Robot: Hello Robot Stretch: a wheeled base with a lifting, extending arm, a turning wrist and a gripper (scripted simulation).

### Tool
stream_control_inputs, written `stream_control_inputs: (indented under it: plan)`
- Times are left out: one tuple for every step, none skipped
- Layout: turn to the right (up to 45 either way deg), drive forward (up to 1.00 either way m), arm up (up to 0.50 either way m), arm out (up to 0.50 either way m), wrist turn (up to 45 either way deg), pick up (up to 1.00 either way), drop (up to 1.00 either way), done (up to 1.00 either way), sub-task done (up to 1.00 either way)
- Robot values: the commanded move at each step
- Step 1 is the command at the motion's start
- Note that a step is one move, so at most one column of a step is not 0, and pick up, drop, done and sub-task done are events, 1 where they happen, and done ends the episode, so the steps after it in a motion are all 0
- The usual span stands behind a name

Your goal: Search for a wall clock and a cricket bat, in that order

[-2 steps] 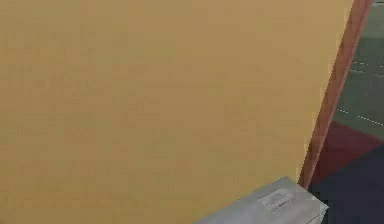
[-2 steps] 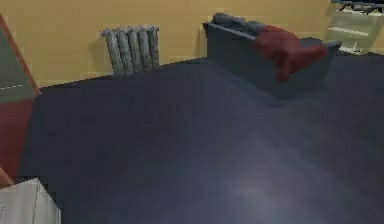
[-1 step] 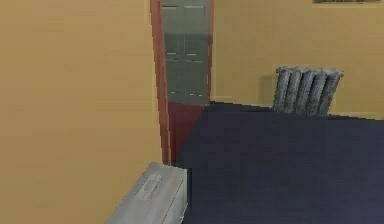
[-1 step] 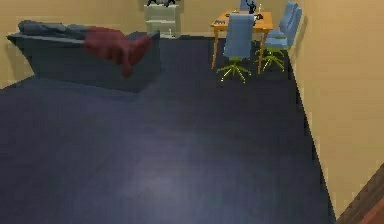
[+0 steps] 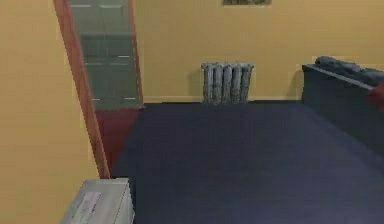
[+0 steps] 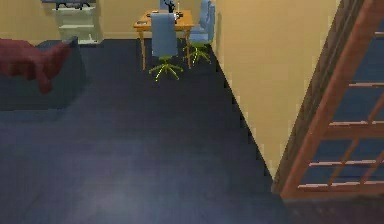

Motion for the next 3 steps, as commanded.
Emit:
stream_control_inputs:
  plan:
    - [0.0,1.0,0.0,0.0,0.0,0.0,0.0,0.0,0.0]
    - [6.0,0.0,0.0,0.0,0.0,0.0,0.0,0.0,0.0]
    - [0.0,0.4,0.0,0.0,0.0,0.0,0.0,0.0,0.0]
